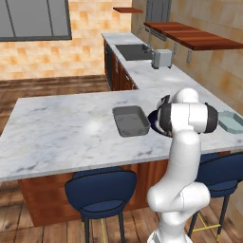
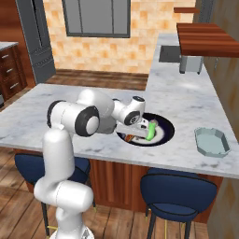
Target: Place one cooked food and one vegetable from the large plate to each tupperware container.
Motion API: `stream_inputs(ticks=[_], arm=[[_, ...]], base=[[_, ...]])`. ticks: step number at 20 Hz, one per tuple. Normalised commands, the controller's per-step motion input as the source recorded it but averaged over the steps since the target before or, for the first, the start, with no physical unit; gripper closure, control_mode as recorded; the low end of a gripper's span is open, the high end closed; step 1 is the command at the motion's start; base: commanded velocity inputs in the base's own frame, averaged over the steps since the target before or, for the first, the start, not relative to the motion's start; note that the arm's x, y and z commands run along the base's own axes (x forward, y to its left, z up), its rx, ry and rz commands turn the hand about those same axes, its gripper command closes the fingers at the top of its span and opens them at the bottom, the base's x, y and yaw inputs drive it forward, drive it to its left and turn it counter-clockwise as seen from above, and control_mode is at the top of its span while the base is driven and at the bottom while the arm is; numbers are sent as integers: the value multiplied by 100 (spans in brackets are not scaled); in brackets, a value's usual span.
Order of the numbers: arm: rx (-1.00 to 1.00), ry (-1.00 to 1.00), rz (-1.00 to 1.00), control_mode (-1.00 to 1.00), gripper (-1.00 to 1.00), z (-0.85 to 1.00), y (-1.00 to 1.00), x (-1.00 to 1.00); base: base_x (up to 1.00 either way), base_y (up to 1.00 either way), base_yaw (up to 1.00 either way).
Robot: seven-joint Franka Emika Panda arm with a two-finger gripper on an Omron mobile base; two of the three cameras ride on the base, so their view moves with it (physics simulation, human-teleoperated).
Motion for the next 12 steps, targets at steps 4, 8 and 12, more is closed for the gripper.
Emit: stream_inputs(ticks=[4, 8, 12], arm=[[0, -6, 0, -100, 100, -24, 0, 0], [0, -5, 0, -100, 100, -3, 0, -12], [-1, -5, 0, -100, 100, 63, 4, -45]], base=[[0, 0, 0], [0, 0, 0], [0, 0, 0]])
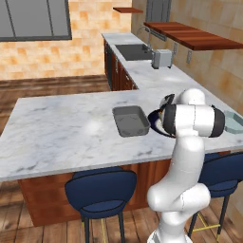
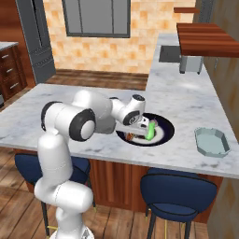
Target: Place one cooked food and one vegetable from the large plate to each tupperware container.
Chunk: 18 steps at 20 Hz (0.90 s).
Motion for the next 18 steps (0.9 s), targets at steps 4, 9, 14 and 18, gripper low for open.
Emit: stream_inputs(ticks=[4, 9, 14, 18], arm=[[0, 0, 0, -100, 100, 96, 27, -24], [0, -15, 0, -100, 100, 87, 63, 0], [0, -24, 0, -100, 100, 45, 84, 0], [9, -16, 0, -100, 100, -2, 85, 15]], base=[[0, 0, 0], [0, 0, 0], [0, 0, 0], [0, 0, 0]])
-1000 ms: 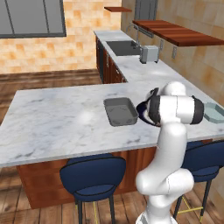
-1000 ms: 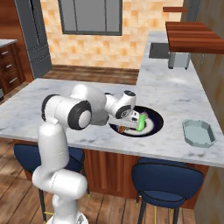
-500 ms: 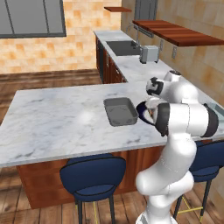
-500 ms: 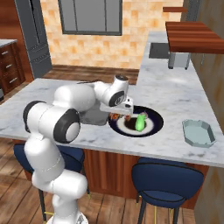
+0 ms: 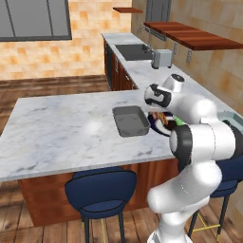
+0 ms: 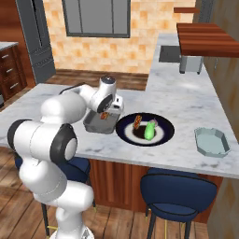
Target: Place one cooked food and one vegetable from the large plate to each tupperware container.
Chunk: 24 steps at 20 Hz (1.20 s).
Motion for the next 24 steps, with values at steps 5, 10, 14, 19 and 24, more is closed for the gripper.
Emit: stream_inputs(ticks=[5, 10, 14, 19, 24], arm=[[1, -2, -2, -100, 100, -2, 62, 46], [-3, 1, 0, -100, 100, -24, 40, 38], [-1, 3, 0, -100, 100, -9, 28, 54], [-1, 1, -1, -100, 100, -31, 27, 49], [0, 2, -4, -100, 100, -48, 0, 52]], base=[[0, 0, 0], [0, 0, 0], [0, 0, 0], [0, 0, 0], [0, 0, 0]])
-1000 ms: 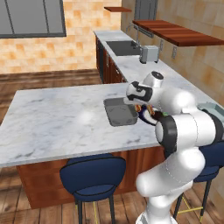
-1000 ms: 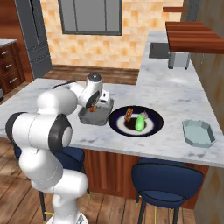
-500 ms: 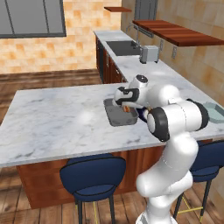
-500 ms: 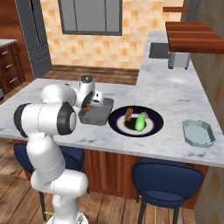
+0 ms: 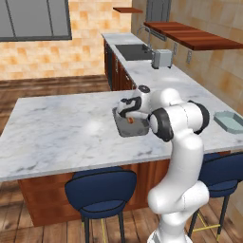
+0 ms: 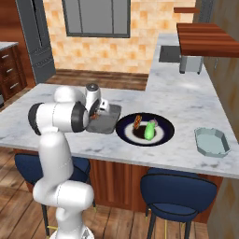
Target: Place one cooked food and one vegetable from the large plate to each tupperware container.
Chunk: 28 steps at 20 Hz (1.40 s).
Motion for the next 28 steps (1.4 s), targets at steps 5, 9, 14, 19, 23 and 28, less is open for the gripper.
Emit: stream_inputs(ticks=[5, 9, 14, 19, 23, 28], arm=[[0, 2, -4, -100, 100, -47, 1, 57], [0, 3, -4, -100, 100, -47, 5, 34], [0, 0, -2, -100, 100, -36, 4, 3], [0, 1, -1, -100, -100, -24, 9, 24], [0, 2, 0, -100, -100, 0, 0, 11], [0, 0, 0, -100, -100, 2, 0, -8]], base=[[0, 0, 0], [0, 0, 0], [0, 0, 0], [0, 0, 0], [0, 0, 0], [0, 0, 0]])
